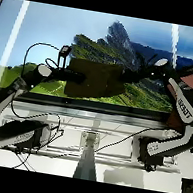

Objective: Fold the clothes and pants, and hang the long-sleeved shirts on hangers.

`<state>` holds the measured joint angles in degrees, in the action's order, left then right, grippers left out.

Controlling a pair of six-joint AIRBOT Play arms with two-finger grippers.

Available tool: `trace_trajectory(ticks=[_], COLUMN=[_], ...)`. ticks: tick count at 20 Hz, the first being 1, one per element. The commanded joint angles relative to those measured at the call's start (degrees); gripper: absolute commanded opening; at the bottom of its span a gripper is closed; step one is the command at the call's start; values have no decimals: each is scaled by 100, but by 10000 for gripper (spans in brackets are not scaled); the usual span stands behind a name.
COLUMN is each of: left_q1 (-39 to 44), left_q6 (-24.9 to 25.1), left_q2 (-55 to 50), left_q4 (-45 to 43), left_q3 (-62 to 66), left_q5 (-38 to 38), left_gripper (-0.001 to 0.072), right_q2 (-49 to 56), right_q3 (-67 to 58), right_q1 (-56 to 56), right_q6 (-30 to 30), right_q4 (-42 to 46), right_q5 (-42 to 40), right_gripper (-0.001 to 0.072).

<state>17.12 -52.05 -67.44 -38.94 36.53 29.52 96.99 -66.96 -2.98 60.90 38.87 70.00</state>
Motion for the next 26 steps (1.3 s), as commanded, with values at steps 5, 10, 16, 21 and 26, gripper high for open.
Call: trace_trajectory(ticks=[5, 10, 16, 21, 26], left_q1=[-1311, -1473, -1473, -1473, -1473], left_q6=[2, -22, -22, -20, -22], left_q2=[1440, 2708, 3195, 3193, 3193], left_q4=[-260, -1510, -1502, -1506, -1504], left_q3=[181, 186, 179, 173, 173], left_q5=[-37, 249, 1329, 1333, 1338], left_gripper=[142, 14, 14, 14, 14], right_q2=[-1893, -3460, -4996, -5565, -5466], right_q3=[-726, -791, -791, -785, -761], right_q1=[540, 1668, 3633, 5458, 6052], right_q6=[848, 2931, 5219, 6623, 5941], right_q4=[1421, 3423, 5302, 6078, 5834], right_q5=[-903, -1143, -669, 691, 1001], right_gripper=[44, 44, 44, 44, 447])
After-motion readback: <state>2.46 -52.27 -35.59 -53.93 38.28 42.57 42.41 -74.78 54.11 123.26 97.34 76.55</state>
